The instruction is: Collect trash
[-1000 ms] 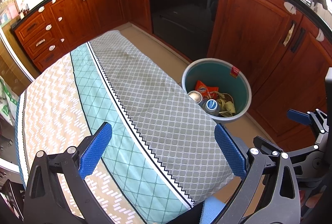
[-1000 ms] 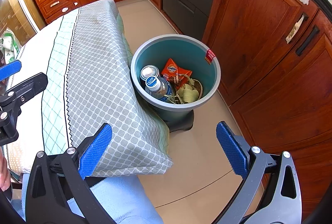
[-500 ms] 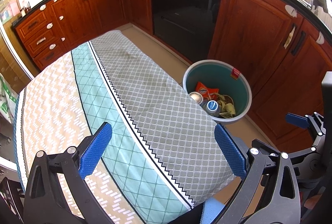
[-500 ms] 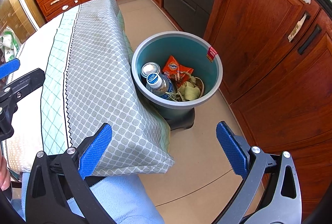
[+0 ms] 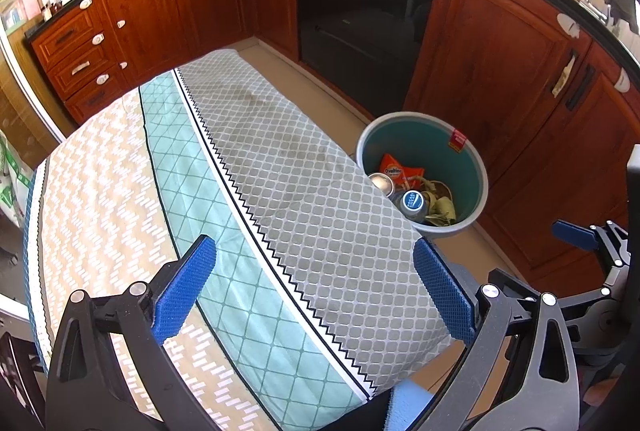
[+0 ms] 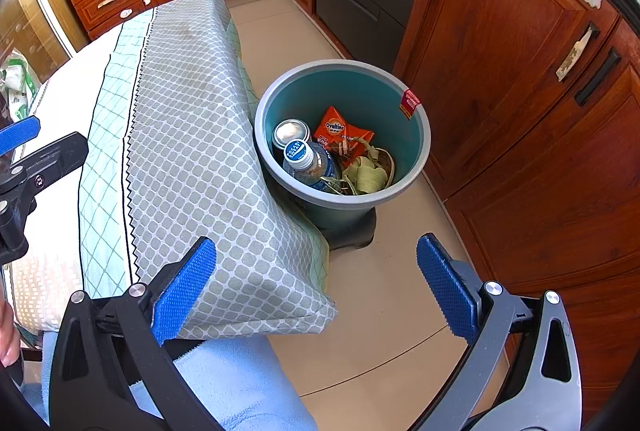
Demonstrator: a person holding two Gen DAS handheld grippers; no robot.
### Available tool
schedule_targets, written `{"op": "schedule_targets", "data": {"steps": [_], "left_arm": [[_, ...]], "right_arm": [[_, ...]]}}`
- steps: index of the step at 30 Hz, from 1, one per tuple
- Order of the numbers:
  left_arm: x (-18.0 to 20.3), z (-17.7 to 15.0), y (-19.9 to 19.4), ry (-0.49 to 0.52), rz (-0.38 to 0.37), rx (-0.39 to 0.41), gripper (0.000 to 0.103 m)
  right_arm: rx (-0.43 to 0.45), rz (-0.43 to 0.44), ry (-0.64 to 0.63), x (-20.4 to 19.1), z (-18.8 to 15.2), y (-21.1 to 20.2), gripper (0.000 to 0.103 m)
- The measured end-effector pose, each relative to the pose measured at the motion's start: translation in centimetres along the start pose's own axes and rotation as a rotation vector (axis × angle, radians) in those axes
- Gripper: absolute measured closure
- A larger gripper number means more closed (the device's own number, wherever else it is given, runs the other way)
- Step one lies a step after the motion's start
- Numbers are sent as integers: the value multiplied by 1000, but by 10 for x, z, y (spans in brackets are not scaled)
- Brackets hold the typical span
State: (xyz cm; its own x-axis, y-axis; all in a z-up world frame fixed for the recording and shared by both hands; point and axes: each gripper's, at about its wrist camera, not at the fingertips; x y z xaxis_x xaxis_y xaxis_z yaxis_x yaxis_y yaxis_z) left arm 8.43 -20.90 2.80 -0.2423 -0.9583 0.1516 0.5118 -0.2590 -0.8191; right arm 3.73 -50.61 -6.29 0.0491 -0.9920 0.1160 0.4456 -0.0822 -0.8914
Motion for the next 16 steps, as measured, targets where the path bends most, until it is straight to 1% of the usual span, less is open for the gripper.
{"op": "schedule_targets", "data": {"steps": [16], "left_arm": [[-5, 0, 4, -25, 14, -15, 4]], "right_arm": [[-3, 3, -10, -4, 4, 2, 7]]}}
Point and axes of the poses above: each gripper's, at about its wrist camera, not at the fingertips, and y roughly the way its jaws point, x to its right, z to its top, and after that the axes turned 14 degrees about -y, right-handed
